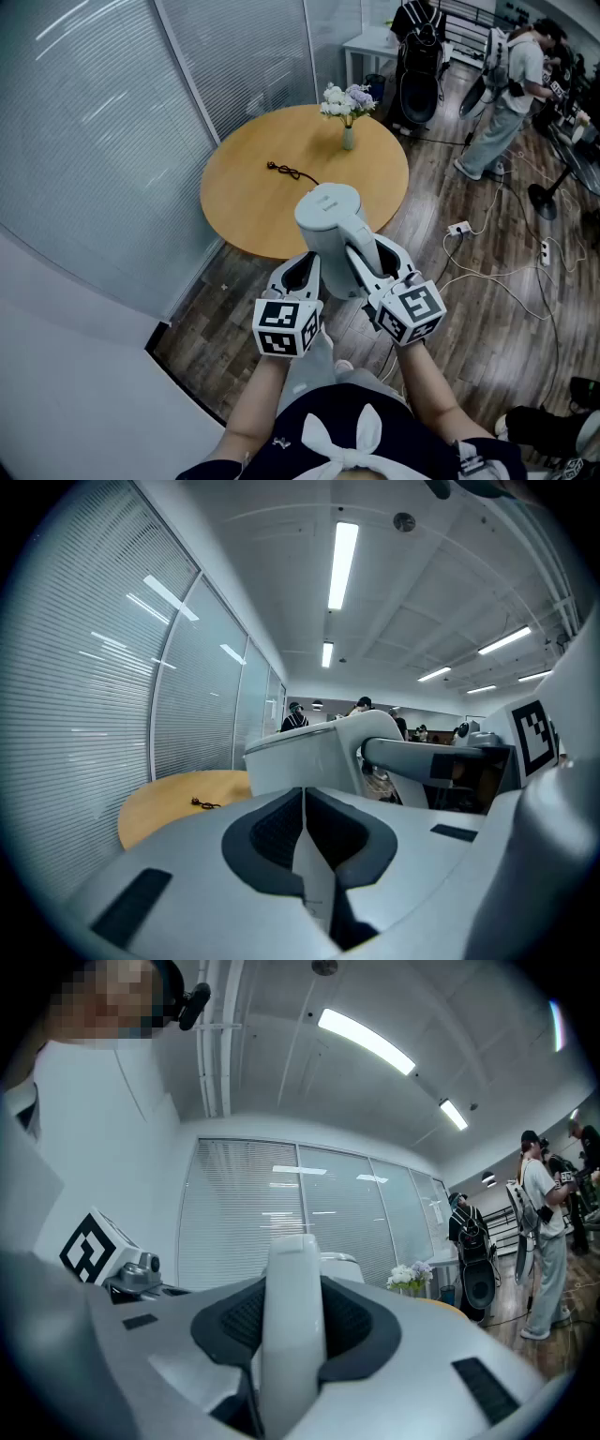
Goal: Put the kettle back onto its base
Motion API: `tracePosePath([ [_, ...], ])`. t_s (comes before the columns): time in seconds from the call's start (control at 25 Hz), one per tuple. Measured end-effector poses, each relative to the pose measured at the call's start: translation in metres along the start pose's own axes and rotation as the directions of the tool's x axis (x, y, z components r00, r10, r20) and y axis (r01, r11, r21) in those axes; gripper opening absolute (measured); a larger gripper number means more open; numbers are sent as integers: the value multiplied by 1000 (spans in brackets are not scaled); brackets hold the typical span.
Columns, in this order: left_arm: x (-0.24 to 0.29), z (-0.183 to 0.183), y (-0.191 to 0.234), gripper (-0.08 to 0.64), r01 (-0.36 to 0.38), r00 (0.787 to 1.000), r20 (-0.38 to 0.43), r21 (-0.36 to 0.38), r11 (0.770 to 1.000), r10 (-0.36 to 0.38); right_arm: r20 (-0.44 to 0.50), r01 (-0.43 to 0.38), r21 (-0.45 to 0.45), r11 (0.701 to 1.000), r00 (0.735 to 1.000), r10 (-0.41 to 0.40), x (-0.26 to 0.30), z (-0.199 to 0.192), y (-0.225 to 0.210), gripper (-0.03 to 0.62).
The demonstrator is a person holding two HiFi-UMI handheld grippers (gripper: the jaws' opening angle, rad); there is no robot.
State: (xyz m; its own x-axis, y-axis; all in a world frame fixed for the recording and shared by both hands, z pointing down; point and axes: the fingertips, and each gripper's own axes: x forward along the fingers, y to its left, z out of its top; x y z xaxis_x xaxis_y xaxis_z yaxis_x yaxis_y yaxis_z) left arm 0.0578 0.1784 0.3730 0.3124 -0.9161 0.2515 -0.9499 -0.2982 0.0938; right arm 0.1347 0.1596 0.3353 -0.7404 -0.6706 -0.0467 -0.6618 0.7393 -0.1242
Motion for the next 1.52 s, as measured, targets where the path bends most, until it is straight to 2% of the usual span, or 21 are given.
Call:
tracePosePath([
  [0.32, 7, -6, 5, 29, 2, 1000, -5, 5, 1000, -2, 7, 1, 39, 999, 1000, -1, 4, -6, -5, 149],
  [0.8, 23, -7, 15, 29, 14, 1000, -8, 11, 1000, -14, 6, 13, 34, 999, 1000, -13, 18, -8, -16, 149],
  [1.08, 80, 17, 63, 29, 26, 999, -33, -3, 1000, -26, -13, 31, 45, 999, 999, -30, 86, 1, -56, 149],
  [1.52, 140, 38, 97, 29, 53, 998, -39, 1, 999, -53, -15, 66, 46, 997, 998, -65, 140, 10, -98, 149],
])
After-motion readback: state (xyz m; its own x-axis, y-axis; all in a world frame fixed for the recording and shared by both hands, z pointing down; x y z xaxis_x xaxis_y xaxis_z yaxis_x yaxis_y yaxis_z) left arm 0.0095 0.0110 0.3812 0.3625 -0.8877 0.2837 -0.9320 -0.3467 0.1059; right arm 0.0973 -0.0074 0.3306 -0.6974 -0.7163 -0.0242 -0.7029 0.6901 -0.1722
